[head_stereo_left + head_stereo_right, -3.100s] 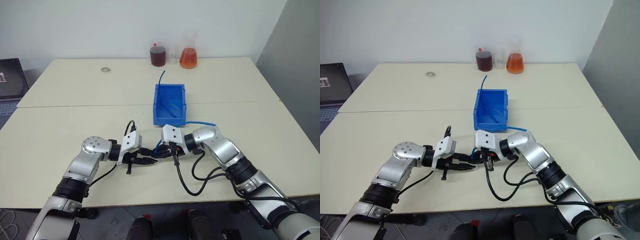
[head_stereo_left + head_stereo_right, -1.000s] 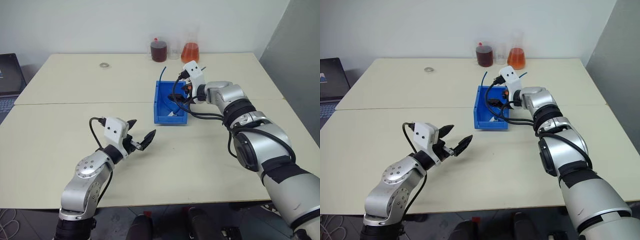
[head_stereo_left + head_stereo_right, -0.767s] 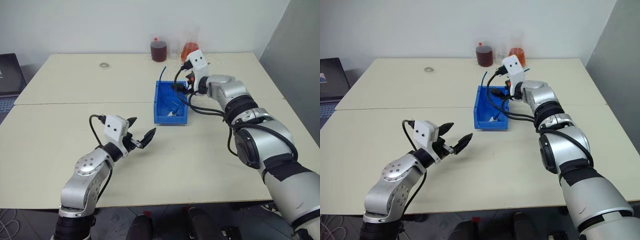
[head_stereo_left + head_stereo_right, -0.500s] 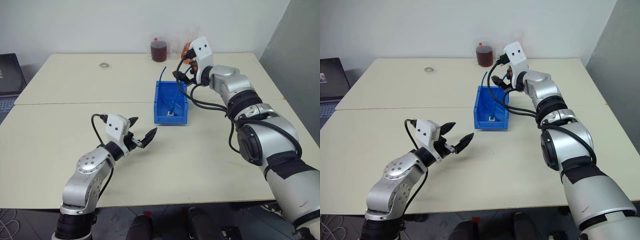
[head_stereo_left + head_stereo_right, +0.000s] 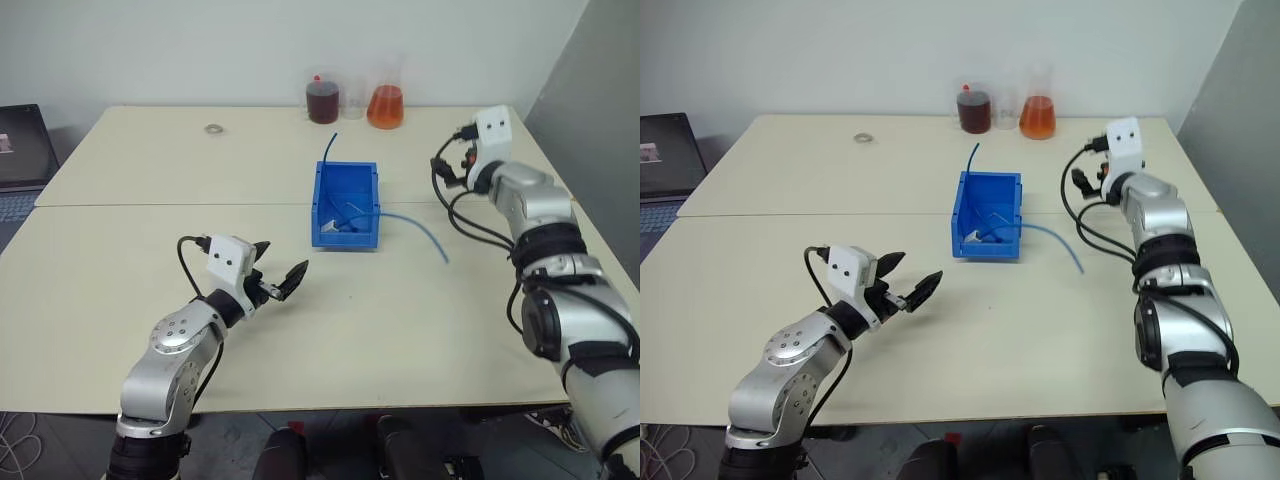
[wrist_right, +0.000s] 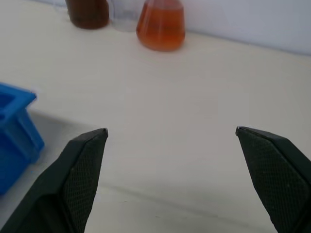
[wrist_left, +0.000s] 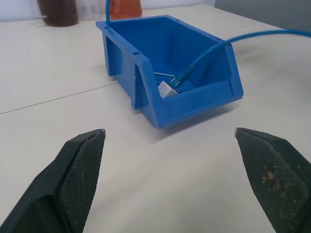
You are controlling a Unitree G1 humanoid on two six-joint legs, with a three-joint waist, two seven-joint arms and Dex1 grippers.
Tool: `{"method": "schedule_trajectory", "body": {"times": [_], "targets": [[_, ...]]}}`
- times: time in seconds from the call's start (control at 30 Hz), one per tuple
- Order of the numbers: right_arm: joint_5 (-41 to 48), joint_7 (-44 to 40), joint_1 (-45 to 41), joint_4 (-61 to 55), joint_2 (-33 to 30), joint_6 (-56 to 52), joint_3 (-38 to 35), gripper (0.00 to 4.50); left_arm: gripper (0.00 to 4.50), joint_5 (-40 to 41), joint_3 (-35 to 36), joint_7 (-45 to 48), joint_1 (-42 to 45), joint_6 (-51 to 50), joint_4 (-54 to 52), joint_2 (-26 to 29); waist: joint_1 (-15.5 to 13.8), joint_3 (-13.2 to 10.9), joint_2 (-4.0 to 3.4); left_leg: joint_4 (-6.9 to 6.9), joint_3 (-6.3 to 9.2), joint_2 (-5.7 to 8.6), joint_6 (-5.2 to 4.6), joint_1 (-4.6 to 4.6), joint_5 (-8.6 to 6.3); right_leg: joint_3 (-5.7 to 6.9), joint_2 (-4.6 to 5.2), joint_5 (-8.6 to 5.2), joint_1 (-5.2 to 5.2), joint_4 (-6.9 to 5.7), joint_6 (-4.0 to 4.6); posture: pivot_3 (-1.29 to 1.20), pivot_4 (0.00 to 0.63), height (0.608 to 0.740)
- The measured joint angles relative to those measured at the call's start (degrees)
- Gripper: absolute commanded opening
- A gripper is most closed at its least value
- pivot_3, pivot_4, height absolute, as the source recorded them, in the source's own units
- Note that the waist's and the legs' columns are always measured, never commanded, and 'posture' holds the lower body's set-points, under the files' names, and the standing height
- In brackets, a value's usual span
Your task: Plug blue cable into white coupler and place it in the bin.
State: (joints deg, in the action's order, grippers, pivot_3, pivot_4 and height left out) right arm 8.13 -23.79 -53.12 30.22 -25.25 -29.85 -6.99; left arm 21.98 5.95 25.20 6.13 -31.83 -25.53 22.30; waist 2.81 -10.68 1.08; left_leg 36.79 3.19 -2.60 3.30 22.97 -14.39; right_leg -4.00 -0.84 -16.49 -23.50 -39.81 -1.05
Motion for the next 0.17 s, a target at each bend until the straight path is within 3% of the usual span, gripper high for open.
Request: {"method": "schedule_trajectory", "body": {"times": [0.13,0.17], "targets": [[8.3,0.9,22.5,-38.6,0.3,-17.6,-3.0,4.49,4.50,0.7,2.6,-3.0,-2.7,-3.0,-3.3,0.1,-0.7,-0.1,-0.21,-0.04,-0.10,0.07,0.02,0.01,-0.01,-0.01,0.01,-0.05,-0.06,-0.01,-0.04,0.00,0.150,0.740],[9.0,1.3,24.5,-43.0,0.2,-19.0,-3.3,4.49,4.50,0.7,3.1,-3.4,-3.4,-3.3,-4.0,0.1,-0.6,-0.1,-0.21,-0.01,-0.16,0.06,0.02,-0.06,-0.01,-0.04,0.01,-0.05,-0.04,-0.03,-0.06,0.00,0.150,0.740]]}}
